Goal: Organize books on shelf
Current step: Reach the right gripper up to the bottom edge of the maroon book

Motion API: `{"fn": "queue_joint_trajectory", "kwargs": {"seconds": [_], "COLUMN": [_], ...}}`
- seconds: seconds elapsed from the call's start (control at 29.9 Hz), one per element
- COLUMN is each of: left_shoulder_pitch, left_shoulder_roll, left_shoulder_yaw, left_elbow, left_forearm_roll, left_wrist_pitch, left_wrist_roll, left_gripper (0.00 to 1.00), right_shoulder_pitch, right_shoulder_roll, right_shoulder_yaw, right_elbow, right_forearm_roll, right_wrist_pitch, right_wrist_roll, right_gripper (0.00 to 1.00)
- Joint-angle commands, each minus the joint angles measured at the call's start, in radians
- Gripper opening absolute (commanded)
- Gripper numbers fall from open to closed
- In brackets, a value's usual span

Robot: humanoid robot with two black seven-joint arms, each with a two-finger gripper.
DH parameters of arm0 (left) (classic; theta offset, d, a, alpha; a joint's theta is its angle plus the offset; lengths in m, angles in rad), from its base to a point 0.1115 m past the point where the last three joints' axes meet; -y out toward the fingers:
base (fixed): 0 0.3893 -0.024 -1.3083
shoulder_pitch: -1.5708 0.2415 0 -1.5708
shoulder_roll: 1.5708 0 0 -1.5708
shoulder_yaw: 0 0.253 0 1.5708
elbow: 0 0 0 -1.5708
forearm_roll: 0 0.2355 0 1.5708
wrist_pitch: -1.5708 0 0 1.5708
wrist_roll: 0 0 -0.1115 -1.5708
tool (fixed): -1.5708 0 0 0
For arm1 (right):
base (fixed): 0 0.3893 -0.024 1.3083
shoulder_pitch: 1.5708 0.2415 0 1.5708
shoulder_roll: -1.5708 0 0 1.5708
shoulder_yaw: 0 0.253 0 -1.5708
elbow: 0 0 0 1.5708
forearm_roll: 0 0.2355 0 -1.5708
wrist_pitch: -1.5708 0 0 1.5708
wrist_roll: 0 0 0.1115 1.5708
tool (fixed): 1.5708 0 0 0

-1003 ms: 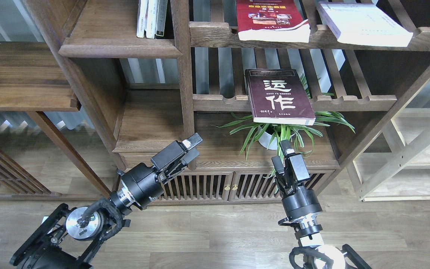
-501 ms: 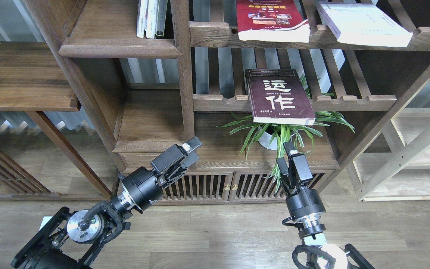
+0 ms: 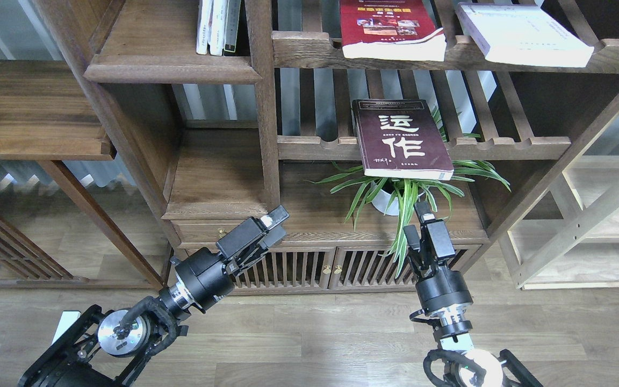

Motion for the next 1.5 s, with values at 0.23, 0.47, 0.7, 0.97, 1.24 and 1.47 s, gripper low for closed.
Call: {"fn": "queue_joint_trajectory", "kwargs": {"seconds": [0.23, 0.47, 0.7, 0.97, 1.24, 1.47], "left_shoulder_pitch": [0.004, 0.011, 0.030, 0.053, 0.067, 0.067], "left_shoulder_roll": [0.000, 0.000, 0.000, 0.000, 0.000, 0.000], "left_shoulder_yaw": [-0.028, -0.045, -0.067, -0.088, -0.087, -0.088], "left_elbow": [0.003, 0.004, 0.004, 0.004, 0.003, -0.002], "left_forearm_roll": [-0.024, -0.047, -0.047, -0.047, -0.046, -0.047], "left_wrist_pitch": [0.000, 0.000, 0.000, 0.000, 0.000, 0.000], "left_wrist_roll": [0.000, 0.000, 0.000, 0.000, 0.000, 0.000], "left_gripper": [0.99, 0.99, 0.99, 0.99, 0.99, 0.99], "right_shoulder_pitch": [0.054, 0.132, 0.181, 0.273, 0.315, 0.348], "right_shoulder_roll": [0.000, 0.000, 0.000, 0.000, 0.000, 0.000], "right_shoulder_yaw": [-0.012, -0.015, -0.042, -0.111, -0.142, -0.157], "right_elbow": [-0.024, -0.094, -0.194, -0.240, -0.312, -0.363], "right_forearm_roll": [0.000, 0.001, 0.029, 0.123, 0.156, 0.202], "right_wrist_pitch": [0.000, 0.000, 0.000, 0.000, 0.000, 0.000], "right_wrist_roll": [0.008, 0.014, 0.024, 0.028, 0.077, 0.079], "right_gripper": [1.00, 1.00, 1.00, 1.00, 1.00, 1.00]}}
